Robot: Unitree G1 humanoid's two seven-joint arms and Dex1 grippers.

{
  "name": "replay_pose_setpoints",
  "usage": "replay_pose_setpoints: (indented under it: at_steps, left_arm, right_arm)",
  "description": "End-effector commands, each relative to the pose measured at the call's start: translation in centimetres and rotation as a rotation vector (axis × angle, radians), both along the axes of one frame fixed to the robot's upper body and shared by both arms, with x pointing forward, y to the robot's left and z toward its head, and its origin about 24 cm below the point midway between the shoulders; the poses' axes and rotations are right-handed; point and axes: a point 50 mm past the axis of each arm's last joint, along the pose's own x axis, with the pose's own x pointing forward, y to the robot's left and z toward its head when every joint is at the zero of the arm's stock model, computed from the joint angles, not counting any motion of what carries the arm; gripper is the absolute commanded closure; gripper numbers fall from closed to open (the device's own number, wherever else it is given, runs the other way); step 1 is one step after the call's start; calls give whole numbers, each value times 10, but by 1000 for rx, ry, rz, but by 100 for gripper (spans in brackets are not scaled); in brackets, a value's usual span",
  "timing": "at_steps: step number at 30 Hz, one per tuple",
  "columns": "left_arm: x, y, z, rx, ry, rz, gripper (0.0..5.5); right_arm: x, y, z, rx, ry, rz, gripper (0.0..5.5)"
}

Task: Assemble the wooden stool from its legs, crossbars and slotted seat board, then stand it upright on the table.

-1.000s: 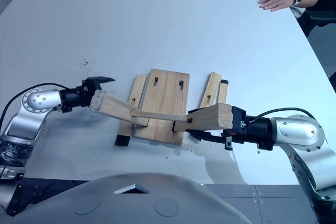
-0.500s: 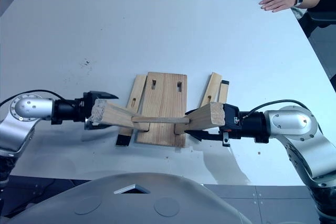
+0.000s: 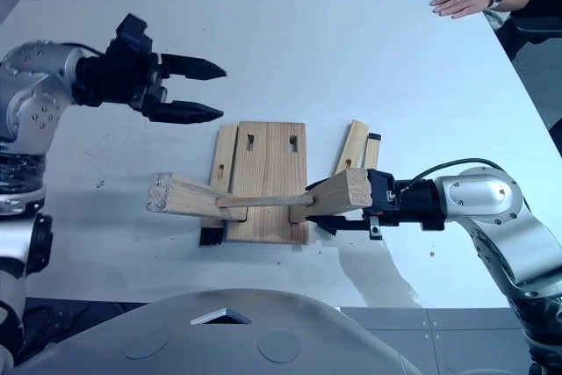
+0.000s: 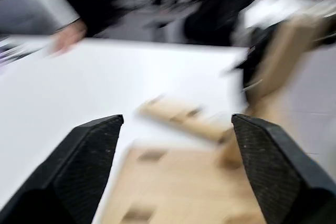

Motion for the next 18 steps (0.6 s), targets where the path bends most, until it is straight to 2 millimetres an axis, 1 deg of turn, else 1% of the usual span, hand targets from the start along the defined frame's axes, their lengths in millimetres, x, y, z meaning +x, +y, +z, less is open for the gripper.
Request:
replay_pose_setpoints:
  at_steps: [1,2,5,9,11,14,16,18]
  left_arm:
    - [-12,-31,-1,49,68,-223,248]
    - [-14,-37,-3,55,79,-243,268]
    - [-15,-51,-6,17,137,-258,271]
    - [-20,-57,-11,-50,235,-279,271]
    - [-25,-62,-21,-48,290,-305,271]
    - [-36,-65,-41,4,326,-353,271]
    - [-41,-67,-43,6,336,-380,271]
    - [-46,-67,-40,-15,340,-411,271]
  right_arm:
    - [-3,-3,-22,-112,94,-8,347]
    - [-3,-2,-23,-112,94,-4,347]
    - [-2,0,-24,-113,91,9,347]
    - [0,2,-24,-113,86,23,347]
    - [1,2,-26,-117,87,26,347]
    - [2,3,-27,-121,87,39,347]
    - [3,3,-26,-123,85,48,347]
    - [5,3,-25,-127,81,53,347]
